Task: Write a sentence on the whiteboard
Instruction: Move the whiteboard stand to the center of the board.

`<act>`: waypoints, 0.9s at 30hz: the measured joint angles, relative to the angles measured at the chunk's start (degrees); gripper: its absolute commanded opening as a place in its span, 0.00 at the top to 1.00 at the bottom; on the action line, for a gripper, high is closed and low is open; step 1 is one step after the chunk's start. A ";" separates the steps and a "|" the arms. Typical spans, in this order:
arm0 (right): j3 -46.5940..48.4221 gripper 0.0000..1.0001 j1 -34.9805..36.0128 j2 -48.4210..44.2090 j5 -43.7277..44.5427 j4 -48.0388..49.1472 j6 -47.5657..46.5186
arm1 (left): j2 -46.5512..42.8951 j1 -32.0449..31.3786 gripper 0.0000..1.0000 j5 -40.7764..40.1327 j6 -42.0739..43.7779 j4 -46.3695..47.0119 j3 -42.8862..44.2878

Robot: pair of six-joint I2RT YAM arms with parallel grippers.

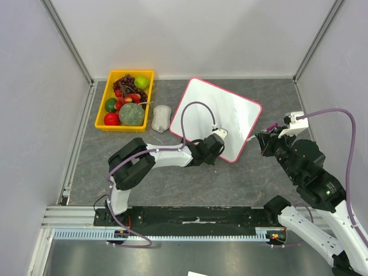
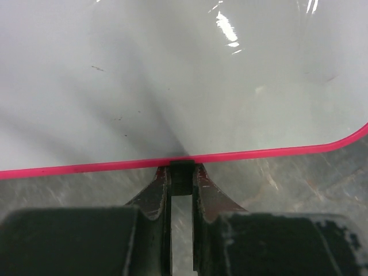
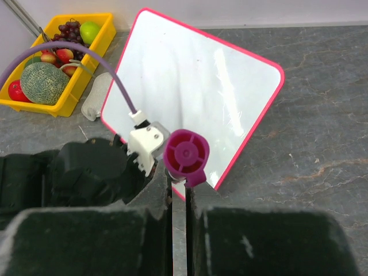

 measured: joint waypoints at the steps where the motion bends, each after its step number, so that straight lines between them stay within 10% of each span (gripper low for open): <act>1: -0.13 1.00 0.00 -0.07 -0.02 0.00 0.02 | -0.98 -1.07 0.98 -0.90 -1.55 -0.02 -1.38; 7: -0.76 1.00 0.00 -0.04 -0.17 -0.17 0.17 | -5.46 -6.40 0.94 -5.51 -9.46 -0.35 -7.63; 13: -0.98 1.00 0.00 0.17 -0.20 -0.17 0.17 | -5.81 -9.86 0.41 -8.57 -14.88 -3.34 -7.43; 27: -1.03 1.00 0.00 0.37 -0.17 -0.20 0.20 | -2.27 -12.66 0.38 -7.08 -16.52 -5.49 -1.68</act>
